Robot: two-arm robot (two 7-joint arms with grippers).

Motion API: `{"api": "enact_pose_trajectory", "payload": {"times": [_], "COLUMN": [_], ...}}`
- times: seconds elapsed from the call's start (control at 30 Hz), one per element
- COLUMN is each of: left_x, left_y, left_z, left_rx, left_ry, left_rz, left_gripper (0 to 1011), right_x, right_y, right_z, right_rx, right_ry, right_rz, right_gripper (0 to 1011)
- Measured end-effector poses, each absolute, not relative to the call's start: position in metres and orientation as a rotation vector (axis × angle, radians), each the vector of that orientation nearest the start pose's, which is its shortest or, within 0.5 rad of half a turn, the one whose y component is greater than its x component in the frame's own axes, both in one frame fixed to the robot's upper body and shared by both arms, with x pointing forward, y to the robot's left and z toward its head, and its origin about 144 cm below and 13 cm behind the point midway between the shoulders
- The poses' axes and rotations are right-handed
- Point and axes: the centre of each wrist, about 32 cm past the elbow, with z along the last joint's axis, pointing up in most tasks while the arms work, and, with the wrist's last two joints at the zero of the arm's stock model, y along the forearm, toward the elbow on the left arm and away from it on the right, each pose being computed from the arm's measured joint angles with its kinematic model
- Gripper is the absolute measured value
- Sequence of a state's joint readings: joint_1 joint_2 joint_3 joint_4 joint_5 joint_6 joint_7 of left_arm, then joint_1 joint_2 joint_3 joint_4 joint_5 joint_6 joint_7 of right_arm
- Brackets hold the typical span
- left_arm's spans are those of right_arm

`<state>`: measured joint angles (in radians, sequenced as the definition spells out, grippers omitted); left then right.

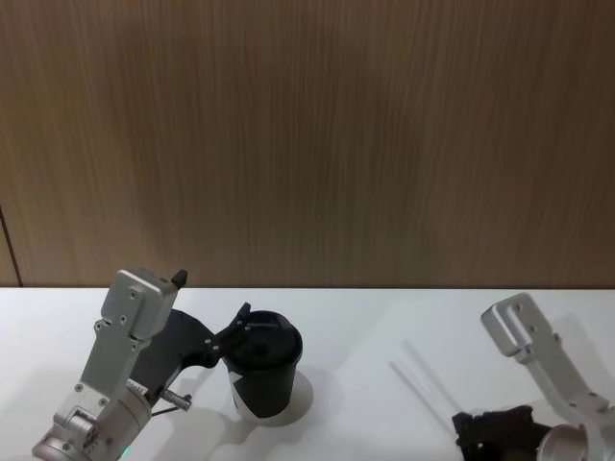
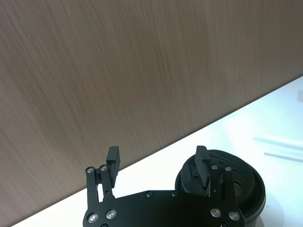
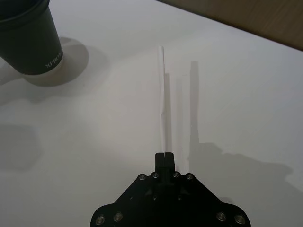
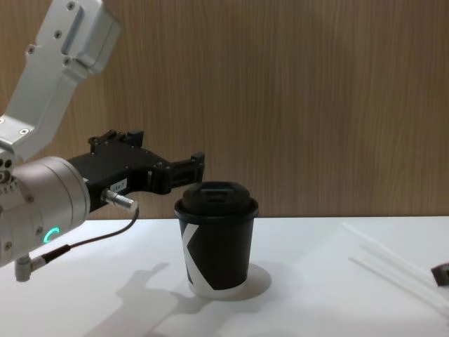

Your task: Pick up the straw with one hand, pass it to the other hand, and insert it into the cup.

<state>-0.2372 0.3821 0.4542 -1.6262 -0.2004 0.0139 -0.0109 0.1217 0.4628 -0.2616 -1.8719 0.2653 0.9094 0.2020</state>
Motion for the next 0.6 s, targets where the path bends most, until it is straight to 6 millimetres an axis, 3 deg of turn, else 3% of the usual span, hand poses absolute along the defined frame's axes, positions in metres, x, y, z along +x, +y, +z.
{"api": "enact_pose_trajectory", "payload": {"times": [0.6], "left_x": [0.492], "left_y": [0.198], "left_z": [1.206], "left_rx": [0.058], "left_ry": [-0.271], "left_rz": [1.119], "left_gripper": [1000], "right_x": [0.451], "right_y": [-0.26], "right_z": [1.27], "right_rx": [-0.458], "right_ry": [0.104], "right_rz": [-1.141], "right_gripper": [0]}}
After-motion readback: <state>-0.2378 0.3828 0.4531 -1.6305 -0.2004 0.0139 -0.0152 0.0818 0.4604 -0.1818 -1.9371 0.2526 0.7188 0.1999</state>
